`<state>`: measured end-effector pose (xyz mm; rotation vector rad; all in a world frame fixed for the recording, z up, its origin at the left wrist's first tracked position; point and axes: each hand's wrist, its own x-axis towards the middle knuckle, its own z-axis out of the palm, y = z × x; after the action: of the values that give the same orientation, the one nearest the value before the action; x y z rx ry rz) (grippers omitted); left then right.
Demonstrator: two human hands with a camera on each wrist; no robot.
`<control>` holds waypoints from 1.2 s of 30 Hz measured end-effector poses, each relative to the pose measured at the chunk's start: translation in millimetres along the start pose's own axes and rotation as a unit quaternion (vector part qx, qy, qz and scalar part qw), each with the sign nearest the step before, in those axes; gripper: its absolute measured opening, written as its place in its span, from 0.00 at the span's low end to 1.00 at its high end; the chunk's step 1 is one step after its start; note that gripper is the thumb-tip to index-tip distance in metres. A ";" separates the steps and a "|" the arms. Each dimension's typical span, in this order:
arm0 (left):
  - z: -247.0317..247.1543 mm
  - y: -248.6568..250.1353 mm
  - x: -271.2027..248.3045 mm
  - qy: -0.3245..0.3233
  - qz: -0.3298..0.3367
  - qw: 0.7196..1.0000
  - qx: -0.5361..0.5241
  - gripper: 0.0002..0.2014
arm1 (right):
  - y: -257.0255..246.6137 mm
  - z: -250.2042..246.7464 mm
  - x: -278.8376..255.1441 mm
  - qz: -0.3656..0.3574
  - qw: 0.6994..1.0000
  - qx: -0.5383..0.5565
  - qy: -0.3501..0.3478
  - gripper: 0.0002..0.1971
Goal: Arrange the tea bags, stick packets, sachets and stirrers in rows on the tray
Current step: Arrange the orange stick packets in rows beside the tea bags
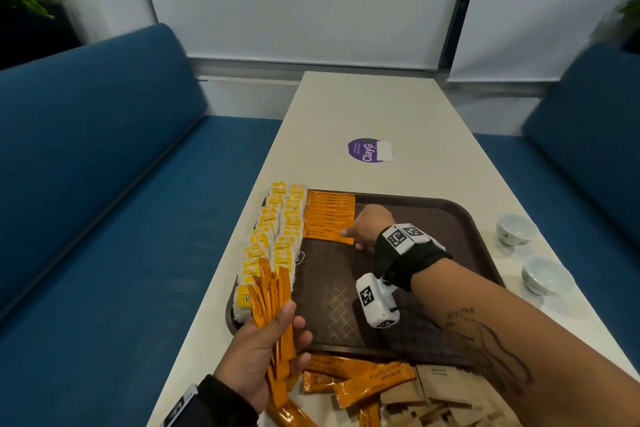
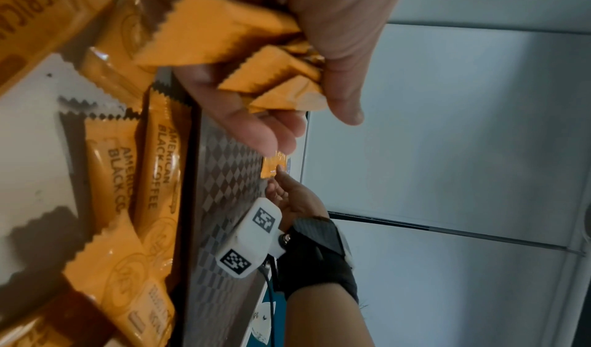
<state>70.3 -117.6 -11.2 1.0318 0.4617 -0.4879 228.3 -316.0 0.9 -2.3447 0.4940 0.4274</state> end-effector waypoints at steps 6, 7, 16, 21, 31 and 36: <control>3.1 -2.1 0.2 -0.018 0.016 0.999 0.044 0.20 | -3.5 5.3 -85.0 -0.164 0.961 0.148 -0.168 0.12; 4.2 -3.9 0.6 -0.022 0.028 0.998 0.060 0.22 | -3.2 8.8 -97.4 -0.160 0.952 0.166 -0.200 0.12; 8.2 -9.5 -5.8 -0.031 0.064 0.989 0.131 0.15 | 17.6 1.8 -133.9 -0.155 0.942 0.245 -0.167 0.06; 9.0 -7.7 -5.9 -0.030 0.064 0.988 0.135 0.09 | 25.1 1.9 -136.9 -0.161 0.939 0.275 -0.125 0.09; 19.4 -5.4 2.2 -0.002 0.049 0.999 0.024 0.11 | 39.1 42.9 -158.8 -0.118 0.927 0.276 -0.225 0.13; 17.6 -4.0 5.2 0.029 0.025 0.999 0.003 0.09 | 37.2 25.2 -143.0 -0.096 0.933 0.316 -0.143 0.06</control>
<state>74.5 -135.9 -9.3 1.0639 0.4853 -0.4153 82.2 -291.3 23.5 -1.6525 0.2131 0.4303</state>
